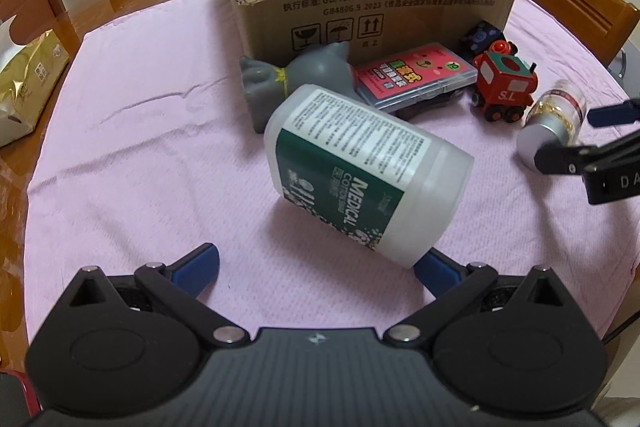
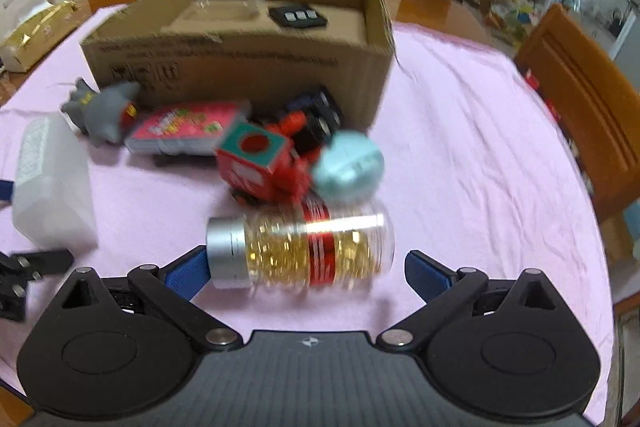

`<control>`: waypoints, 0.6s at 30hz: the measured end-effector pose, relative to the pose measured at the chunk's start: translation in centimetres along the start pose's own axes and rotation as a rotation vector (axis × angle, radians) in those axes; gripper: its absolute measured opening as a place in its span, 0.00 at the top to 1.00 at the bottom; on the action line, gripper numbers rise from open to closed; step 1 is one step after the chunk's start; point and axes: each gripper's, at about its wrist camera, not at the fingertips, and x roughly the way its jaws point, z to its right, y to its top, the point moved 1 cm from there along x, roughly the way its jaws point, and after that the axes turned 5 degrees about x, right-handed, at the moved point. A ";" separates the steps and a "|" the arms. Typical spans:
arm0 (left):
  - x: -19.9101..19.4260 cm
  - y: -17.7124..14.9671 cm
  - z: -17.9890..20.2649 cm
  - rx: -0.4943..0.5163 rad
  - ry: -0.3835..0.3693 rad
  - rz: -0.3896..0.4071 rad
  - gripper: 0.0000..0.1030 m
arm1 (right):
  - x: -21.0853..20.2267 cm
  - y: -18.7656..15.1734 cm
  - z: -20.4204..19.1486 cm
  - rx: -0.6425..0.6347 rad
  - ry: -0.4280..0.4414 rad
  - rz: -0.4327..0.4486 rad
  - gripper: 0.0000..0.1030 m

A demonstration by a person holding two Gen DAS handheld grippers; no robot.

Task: Organize rigid objects
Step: 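Grasp the white green-label bottle with the left tool while the right grasps the capsule bottle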

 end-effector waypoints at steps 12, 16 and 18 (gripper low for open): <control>0.4 0.2 0.2 0.015 -0.004 0.058 0.00 | 1.2 -1.1 1.1 -0.037 0.076 -0.035 0.00; 0.8 0.7 0.5 0.018 -0.004 0.082 0.00 | 1.1 -1.4 1.1 -0.042 0.081 -0.019 0.00; 1.0 1.0 0.7 0.020 -0.004 0.095 0.00 | 1.1 -1.5 1.2 -0.041 0.082 -0.013 0.00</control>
